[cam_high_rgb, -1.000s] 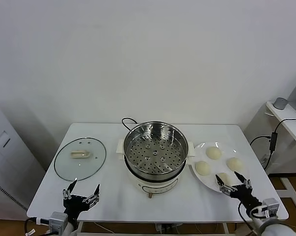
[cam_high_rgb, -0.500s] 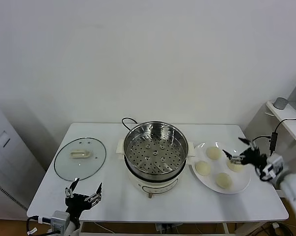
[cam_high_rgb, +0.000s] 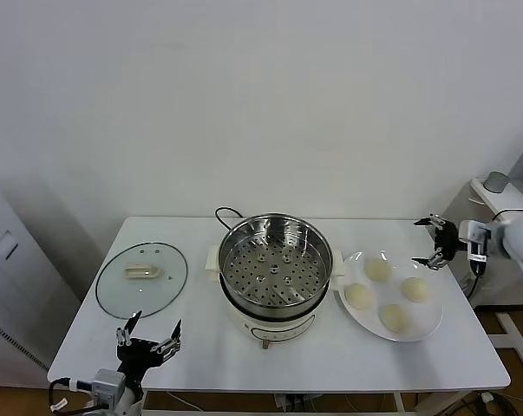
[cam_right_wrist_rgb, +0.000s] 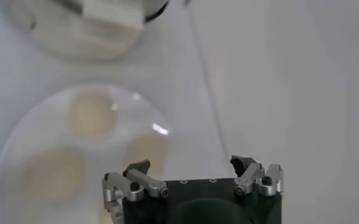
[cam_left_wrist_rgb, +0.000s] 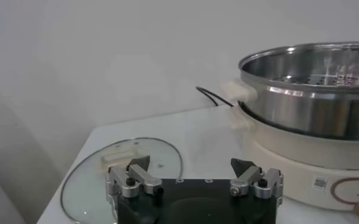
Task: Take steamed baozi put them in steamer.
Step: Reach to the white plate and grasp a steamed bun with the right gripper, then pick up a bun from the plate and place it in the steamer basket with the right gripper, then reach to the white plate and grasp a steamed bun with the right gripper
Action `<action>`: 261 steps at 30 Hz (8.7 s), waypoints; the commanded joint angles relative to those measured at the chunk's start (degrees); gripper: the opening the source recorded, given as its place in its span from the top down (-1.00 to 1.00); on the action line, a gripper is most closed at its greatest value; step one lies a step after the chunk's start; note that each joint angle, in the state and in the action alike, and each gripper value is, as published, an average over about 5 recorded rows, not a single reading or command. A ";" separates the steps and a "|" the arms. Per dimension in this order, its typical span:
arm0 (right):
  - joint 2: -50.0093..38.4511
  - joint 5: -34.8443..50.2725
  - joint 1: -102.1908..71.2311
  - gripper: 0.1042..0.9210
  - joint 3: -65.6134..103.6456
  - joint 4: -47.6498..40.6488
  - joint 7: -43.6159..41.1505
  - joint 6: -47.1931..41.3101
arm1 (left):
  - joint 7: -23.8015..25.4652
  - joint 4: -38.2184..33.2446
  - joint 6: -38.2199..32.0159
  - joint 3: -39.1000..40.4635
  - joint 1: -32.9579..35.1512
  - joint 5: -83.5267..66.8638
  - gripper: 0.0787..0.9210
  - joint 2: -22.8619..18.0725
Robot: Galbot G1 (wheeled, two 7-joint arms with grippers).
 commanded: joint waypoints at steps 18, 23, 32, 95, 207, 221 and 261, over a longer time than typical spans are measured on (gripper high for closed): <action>23.23 -27.88 13.41 -0.76 -5.94 -30.20 -2.23 11.20 | 0.02 0.79 -0.64 -0.04 0.87 1.72 -0.77 -1.83; 23.61 -27.98 12.76 -0.76 -5.28 -30.87 -1.12 11.04 | 0.03 0.95 -0.65 -0.07 0.83 1.65 -0.77 -1.50; 24.13 -31.15 12.58 -0.76 -3.82 -32.57 -0.12 11.17 | 0.03 0.88 -0.62 0.01 0.83 1.62 -0.77 -1.42; 22.26 14.09 45.94 0.06 -40.06 -29.28 -15.16 9.65 | -2.09 0.56 -1.02 2.37 -1.28 3.71 -0.77 -2.21; -4.02 15.65 21.13 -0.76 -42.28 4.91 -7.90 -23.50 | -2.00 -2.60 1.77 0.18 0.97 -0.86 -0.77 -1.50; 5.68 9.05 15.81 -0.76 -40.67 -3.70 -5.16 -15.72 | -2.07 -2.64 1.57 1.02 1.85 -0.10 -0.77 -2.52; 11.62 2.26 12.52 -0.37 -36.28 -11.47 -2.28 -12.22 | -1.98 -0.10 1.64 1.33 0.82 0.79 -0.77 -2.93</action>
